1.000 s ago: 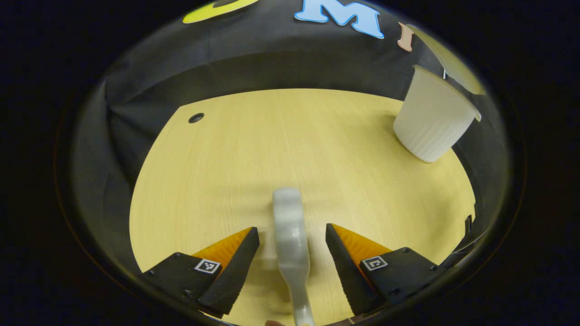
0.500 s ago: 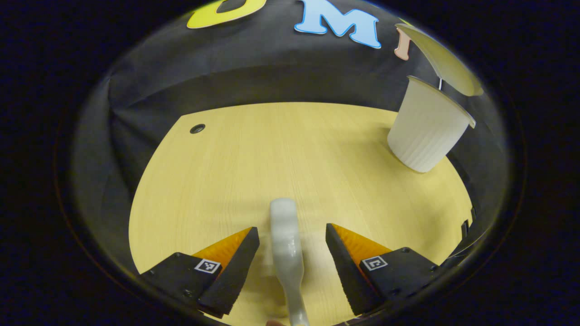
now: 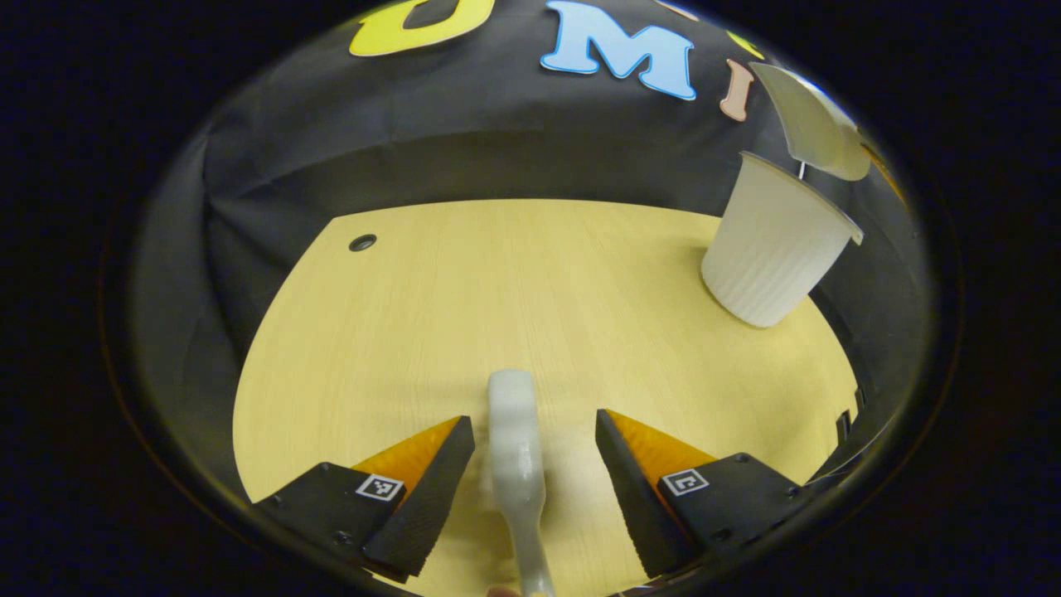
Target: Pick up the small broom and dustpan from the desktop, sweep the trash into the dustpan with the broom, and then empty the trash into the garbage bin.
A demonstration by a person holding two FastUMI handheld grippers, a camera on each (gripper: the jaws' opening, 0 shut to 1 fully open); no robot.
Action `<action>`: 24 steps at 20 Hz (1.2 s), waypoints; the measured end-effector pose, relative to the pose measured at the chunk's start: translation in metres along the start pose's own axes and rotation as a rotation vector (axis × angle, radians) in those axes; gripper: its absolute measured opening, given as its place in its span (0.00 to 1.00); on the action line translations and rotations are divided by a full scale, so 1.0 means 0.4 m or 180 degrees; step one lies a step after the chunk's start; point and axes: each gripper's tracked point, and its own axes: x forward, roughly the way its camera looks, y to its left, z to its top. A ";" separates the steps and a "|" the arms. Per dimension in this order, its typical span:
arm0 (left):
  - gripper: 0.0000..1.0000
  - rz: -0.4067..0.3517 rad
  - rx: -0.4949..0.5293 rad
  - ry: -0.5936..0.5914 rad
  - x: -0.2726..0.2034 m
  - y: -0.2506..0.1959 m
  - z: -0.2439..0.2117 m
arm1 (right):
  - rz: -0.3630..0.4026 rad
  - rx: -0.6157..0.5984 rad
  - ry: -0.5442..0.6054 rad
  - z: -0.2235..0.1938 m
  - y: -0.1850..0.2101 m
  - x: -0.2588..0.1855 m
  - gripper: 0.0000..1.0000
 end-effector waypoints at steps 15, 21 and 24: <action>0.99 -0.0071 -0.0097 -0.0039 -0.017 -0.033 0.008 | 0.0177 0.1226 0.0692 -0.055 -0.004 -0.009 0.35; 0.97 -0.0121 -0.0149 -0.0077 -0.018 -0.046 0.011 | -0.0214 0.0360 0.0840 -0.093 -0.060 -0.036 0.30; 0.97 -0.0165 -0.0138 -0.0095 -0.021 -0.056 0.011 | -0.0355 -0.0041 0.0969 -0.133 -0.074 -0.076 0.36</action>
